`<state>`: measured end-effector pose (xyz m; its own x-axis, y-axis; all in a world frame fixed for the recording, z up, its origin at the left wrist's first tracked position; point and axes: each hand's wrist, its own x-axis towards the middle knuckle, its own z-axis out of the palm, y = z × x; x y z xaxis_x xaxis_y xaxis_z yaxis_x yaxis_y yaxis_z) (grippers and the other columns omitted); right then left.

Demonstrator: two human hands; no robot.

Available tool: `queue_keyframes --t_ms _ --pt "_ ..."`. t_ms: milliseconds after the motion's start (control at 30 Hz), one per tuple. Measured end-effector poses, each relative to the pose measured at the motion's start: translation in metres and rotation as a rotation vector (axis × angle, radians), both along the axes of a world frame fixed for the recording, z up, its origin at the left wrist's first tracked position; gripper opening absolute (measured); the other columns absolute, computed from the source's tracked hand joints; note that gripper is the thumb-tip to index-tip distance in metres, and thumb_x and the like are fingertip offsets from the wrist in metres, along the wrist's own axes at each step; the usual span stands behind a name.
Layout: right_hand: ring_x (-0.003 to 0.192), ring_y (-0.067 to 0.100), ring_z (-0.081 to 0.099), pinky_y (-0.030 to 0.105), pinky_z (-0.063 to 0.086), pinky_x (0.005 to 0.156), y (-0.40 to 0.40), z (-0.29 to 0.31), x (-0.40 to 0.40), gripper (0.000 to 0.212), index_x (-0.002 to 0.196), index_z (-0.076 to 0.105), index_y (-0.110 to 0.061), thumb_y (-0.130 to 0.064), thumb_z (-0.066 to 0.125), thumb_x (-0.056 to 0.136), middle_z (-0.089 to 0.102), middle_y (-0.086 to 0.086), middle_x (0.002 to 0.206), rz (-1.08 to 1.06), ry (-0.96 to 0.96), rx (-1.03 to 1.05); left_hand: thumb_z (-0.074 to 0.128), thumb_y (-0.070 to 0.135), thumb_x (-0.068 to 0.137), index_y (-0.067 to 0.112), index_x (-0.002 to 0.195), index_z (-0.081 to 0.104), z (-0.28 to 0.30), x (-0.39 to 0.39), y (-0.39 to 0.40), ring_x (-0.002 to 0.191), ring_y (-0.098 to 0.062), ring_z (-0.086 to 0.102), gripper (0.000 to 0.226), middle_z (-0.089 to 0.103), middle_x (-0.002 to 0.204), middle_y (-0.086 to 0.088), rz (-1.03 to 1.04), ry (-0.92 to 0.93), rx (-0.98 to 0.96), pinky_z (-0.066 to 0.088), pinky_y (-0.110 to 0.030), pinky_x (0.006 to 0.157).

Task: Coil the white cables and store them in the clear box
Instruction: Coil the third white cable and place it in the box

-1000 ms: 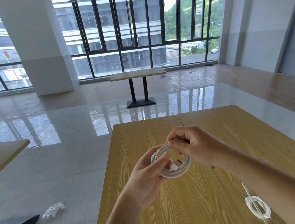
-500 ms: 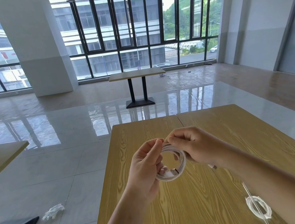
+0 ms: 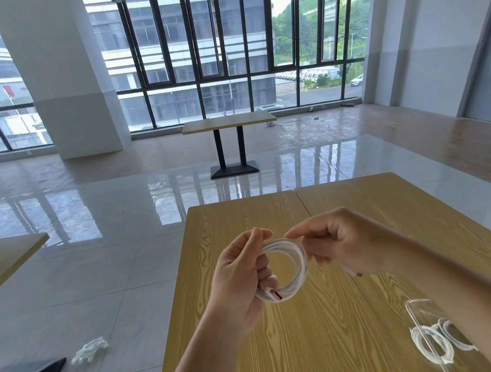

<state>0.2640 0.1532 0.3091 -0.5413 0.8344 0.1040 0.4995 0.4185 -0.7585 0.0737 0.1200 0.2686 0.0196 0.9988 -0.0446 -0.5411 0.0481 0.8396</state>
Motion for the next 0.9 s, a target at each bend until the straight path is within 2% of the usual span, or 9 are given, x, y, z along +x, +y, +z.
queue_keyframes --t_ms 67,133,233,333,467,567,633,700,900 --pt "0.080 0.005 0.071 0.029 0.059 0.079 -0.003 -0.012 0.000 0.025 0.107 0.074 -0.028 -0.011 0.058 0.098 0.075 -0.007 0.085 0.001 -0.020 0.020 0.057 0.024 0.095 0.011 0.080 0.071 0.001 0.000 0.001 0.045 -0.010 0.023 0.024 0.024 0.055 0.003 0.015 -0.038 -0.004 0.035 -0.021 0.036" --pt "0.086 0.012 0.073 0.042 0.060 0.086 -0.005 -0.026 0.000 0.021 0.101 0.073 -0.030 -0.014 0.058 0.098 0.076 -0.005 0.089 -0.029 -0.015 -0.005 0.056 0.024 0.097 0.012 0.080 0.070 0.002 0.001 0.001 0.045 -0.009 0.023 0.026 0.024 0.055 0.003 0.024 -0.054 -0.005 0.035 -0.021 0.037" --pt "0.078 0.015 0.075 0.042 0.061 0.081 -0.007 -0.039 -0.003 0.015 0.095 0.072 -0.022 -0.014 0.060 0.098 0.076 -0.003 0.088 -0.162 0.108 -0.049 0.056 0.024 0.098 0.011 0.080 0.070 0.001 0.003 0.000 0.044 -0.009 0.023 0.026 0.024 0.055 0.003 0.034 -0.043 -0.003 0.036 -0.021 0.037" --pt "0.079 0.023 0.077 0.038 0.063 0.075 -0.013 -0.044 -0.011 0.011 0.093 0.072 -0.005 -0.003 0.061 0.095 0.074 0.011 0.094 -0.275 0.437 -0.201 0.055 0.025 0.099 0.011 0.082 0.068 0.000 0.005 -0.001 0.045 -0.010 0.023 0.025 0.024 0.054 0.003 0.042 -0.012 0.008 0.036 -0.021 0.038" --pt "0.070 0.021 0.074 0.028 0.061 0.063 -0.023 -0.045 -0.023 0.011 0.092 0.069 0.002 0.004 0.058 0.094 0.074 0.012 0.078 -0.312 0.770 -0.439 0.054 0.025 0.099 0.010 0.083 0.068 0.000 0.005 -0.002 0.044 -0.009 0.022 0.026 0.024 0.053 0.004 0.039 0.016 0.033 0.035 -0.021 0.036" --pt "0.063 0.021 0.073 0.028 0.061 0.057 -0.029 -0.044 -0.028 0.009 0.092 0.068 0.004 0.008 0.059 0.091 0.072 0.014 0.074 -0.322 0.937 -0.588 0.056 0.027 0.096 0.011 0.081 0.071 -0.002 0.004 -0.003 0.043 -0.009 0.023 0.026 0.024 0.053 0.004 0.026 0.037 0.051 0.036 -0.021 0.036" --pt "0.063 0.023 0.073 0.030 0.062 0.058 -0.032 -0.043 -0.029 0.011 0.094 0.067 0.006 0.005 0.065 0.084 0.072 0.016 0.074 -0.281 0.984 -0.657 0.062 0.031 0.087 0.010 0.085 0.072 -0.002 0.003 -0.004 0.042 -0.008 0.024 0.023 0.026 0.052 0.004 0.021 0.077 0.072 0.035 -0.021 0.037" --pt "0.064 0.025 0.073 0.034 0.064 0.062 -0.035 -0.042 -0.028 0.022 0.097 0.068 0.005 -0.003 0.070 0.076 0.073 0.018 0.076 -0.240 0.966 -0.684 0.065 0.032 0.080 0.009 0.091 0.073 -0.001 0.003 -0.006 0.041 -0.007 0.027 0.027 0.030 0.049 0.006 0.020 0.123 0.094 0.035 -0.020 0.036" --pt "0.063 0.026 0.069 0.039 0.056 0.069 -0.037 -0.047 -0.026 0.024 0.090 0.063 -0.008 -0.005 0.074 0.069 0.071 0.016 0.074 -0.264 0.942 -0.691 0.065 0.030 0.079 0.014 0.098 0.076 -0.004 0.006 -0.008 0.041 -0.006 0.031 0.027 0.039 0.048 0.009 0.013 0.204 0.157 0.038 -0.020 0.038"
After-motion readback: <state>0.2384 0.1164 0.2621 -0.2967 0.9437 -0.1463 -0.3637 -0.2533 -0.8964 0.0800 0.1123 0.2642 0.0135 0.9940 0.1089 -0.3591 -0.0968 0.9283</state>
